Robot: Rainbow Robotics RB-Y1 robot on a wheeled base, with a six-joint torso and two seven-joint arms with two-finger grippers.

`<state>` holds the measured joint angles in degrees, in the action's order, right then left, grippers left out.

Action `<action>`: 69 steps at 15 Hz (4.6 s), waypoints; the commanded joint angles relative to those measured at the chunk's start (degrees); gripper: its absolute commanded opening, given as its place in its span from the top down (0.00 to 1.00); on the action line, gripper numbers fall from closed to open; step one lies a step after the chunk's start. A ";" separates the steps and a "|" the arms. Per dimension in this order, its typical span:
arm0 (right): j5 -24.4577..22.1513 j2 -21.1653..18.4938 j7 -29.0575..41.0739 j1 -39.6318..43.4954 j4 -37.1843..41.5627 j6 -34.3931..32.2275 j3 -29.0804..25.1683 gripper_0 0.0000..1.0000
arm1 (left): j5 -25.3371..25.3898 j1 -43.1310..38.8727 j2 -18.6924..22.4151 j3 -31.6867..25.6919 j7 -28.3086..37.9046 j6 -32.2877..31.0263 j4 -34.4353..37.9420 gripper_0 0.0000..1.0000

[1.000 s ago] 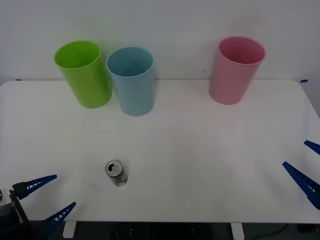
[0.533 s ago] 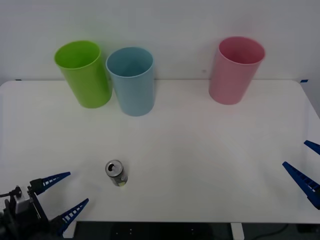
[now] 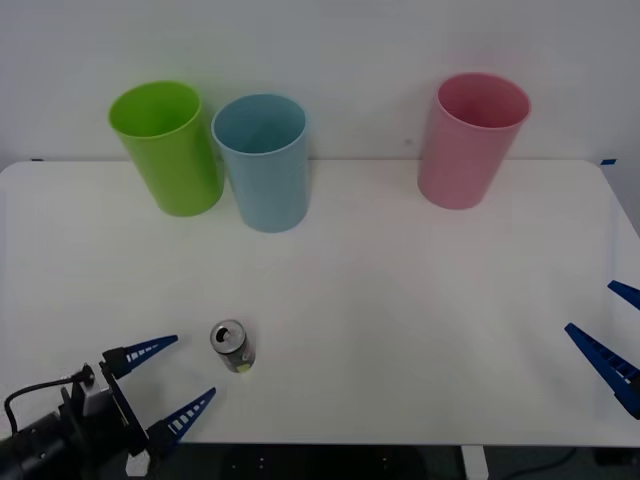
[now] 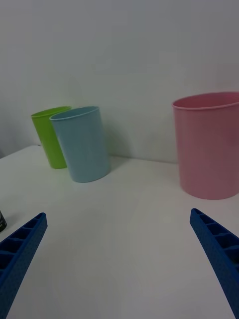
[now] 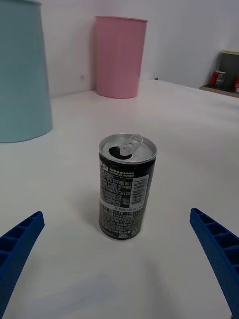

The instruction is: Grasp the object on the table and drop it into the matching bin: aluminum can to the light blue bin, PET bottle to the pink bin.

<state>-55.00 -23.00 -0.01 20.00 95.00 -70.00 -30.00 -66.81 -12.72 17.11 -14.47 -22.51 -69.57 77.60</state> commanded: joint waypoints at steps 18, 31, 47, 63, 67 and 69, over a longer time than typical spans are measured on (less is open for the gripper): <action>0.00 0.00 0.01 0.00 0.00 0.00 0.00 0.00 | -5.78 10.87 -5.24 2.60 -5.53 2.42 -10.10 0.00; 0.00 0.00 0.01 0.00 0.00 0.00 0.00 0.00 | -7.54 11.58 -6.47 2.60 -5.62 2.86 -10.10 0.99; 0.00 0.00 0.01 0.00 0.00 0.00 0.00 0.00 | -3.85 12.72 -6.56 3.22 -2.98 3.38 -9.93 1.00; 0.00 0.00 0.01 0.00 0.00 0.00 0.00 0.00 | 3.71 17.73 -5.59 -5.84 8.71 6.37 -3.34 1.00; 0.00 0.00 0.01 0.00 0.00 0.00 0.00 0.00 | 3.62 17.64 -4.54 -6.01 16.18 10.06 3.52 1.00; 0.00 0.00 0.01 0.00 0.00 0.00 0.00 0.00 | 2.48 17.82 -4.10 -5.84 19.43 12.88 6.95 1.00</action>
<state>-55.00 -23.00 -0.01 20.00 95.00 -70.00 -30.00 -63.59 5.04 12.86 -20.38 -4.25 -57.68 83.41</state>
